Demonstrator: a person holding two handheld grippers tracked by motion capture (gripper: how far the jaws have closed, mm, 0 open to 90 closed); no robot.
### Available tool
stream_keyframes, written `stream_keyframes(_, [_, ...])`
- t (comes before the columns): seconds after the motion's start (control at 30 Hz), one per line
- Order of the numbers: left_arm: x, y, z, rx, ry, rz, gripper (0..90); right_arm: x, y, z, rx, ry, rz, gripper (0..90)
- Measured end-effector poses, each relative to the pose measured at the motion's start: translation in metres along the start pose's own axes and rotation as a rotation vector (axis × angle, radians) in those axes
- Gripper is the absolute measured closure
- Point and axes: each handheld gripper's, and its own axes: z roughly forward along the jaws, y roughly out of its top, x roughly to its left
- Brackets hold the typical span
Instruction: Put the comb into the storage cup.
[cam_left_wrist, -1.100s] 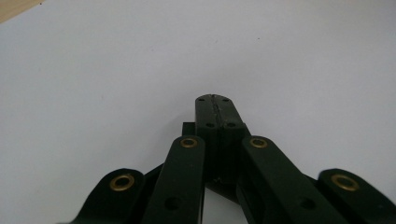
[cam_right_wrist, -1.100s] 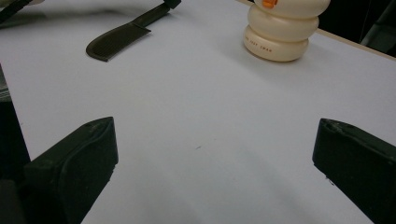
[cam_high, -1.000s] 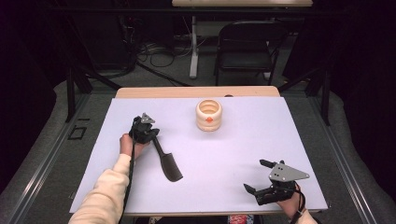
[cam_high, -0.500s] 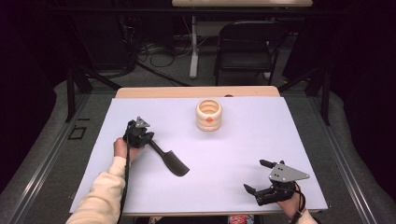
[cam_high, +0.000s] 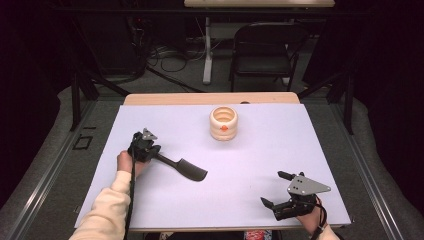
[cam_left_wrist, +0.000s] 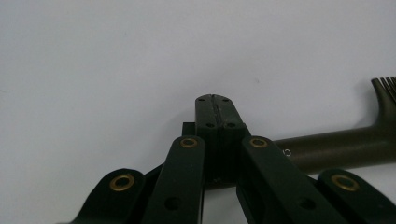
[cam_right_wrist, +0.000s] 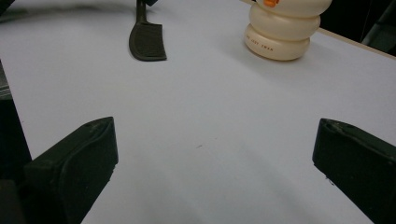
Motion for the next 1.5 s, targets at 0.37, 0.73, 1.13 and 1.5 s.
stream_keyframes(0.37, [-0.005, -0.014, -0.013, 0.047, -0.024, 0.0, 90.0, 0.0, 0.0, 0.0, 0.003, 0.0, 0.001, 0.0])
stream_keyframes(0.73, [-0.011, -0.024, -0.021, 0.078, -0.045, 0.004, 90.0, 0.0, 0.0, 0.001, 0.004, -0.001, 0.003, 0.0])
stream_keyframes(1.13, [-0.015, -0.029, -0.028, 0.103, -0.063, 0.006, 90.0, 0.0, 0.0, 0.001, 0.007, 0.002, 0.0, 0.0])
stream_keyframes(1.5, [-0.016, -0.032, -0.032, 0.117, -0.079, -0.005, 90.0, 0.0, 0.0, 0.002, 0.013, 0.004, -0.001, 0.0])
